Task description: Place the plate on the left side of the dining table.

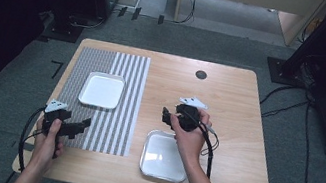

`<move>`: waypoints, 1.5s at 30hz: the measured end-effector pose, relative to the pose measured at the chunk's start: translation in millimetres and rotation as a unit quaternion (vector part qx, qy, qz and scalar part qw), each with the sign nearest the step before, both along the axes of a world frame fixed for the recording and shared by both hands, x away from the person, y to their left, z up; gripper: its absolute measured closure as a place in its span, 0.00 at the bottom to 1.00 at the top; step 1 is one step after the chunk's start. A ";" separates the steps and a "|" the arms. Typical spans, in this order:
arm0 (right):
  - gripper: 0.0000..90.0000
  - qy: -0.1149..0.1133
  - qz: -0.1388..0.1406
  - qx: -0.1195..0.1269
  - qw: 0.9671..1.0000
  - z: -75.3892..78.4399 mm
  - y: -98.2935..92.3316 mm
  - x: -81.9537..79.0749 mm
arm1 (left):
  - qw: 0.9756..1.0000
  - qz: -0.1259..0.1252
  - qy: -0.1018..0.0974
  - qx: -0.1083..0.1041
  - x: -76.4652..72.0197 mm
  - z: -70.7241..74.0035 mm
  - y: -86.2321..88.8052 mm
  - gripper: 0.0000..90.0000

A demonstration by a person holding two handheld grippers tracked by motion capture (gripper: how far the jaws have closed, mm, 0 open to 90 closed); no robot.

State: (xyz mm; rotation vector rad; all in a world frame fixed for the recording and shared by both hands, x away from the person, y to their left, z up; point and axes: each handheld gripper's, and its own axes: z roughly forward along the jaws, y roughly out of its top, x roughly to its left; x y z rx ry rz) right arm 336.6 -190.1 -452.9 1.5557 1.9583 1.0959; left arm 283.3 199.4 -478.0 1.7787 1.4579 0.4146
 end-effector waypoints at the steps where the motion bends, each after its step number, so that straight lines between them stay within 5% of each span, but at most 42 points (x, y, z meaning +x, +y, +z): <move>1: 0.27 0.000 -0.002 0.000 1.000 0.2 -1.6 -1.4 | 1.000 0.002 -0.001 -0.001 -1.0 -0.5 0.9 0.15; 13: 0.27 -0.003 -0.016 -0.003 1.000 -1.2 -30.5 -21.6 | 1.000 0.007 -0.022 0.000 -13.7 -0.5 11.2 0.15; 18: 0.27 -0.002 -0.022 -0.004 1.000 -5.5 -44.8 -31.8 | 1.000 0.007 -0.013 0.017 -18.0 -3.8 18.0 0.15; 26: 0.28 0.000 -0.035 -0.010 0.999 -11.8 -65.1 -46.2 | 1.000 0.018 -0.011 0.011 -24.0 -7.7 29.4 0.15; 45: 0.28 0.000 -0.085 -0.022 0.996 -28.5 -129.4 -82.2 | 0.999 0.031 -0.004 0.032 -29.7 -18.3 41.2 0.16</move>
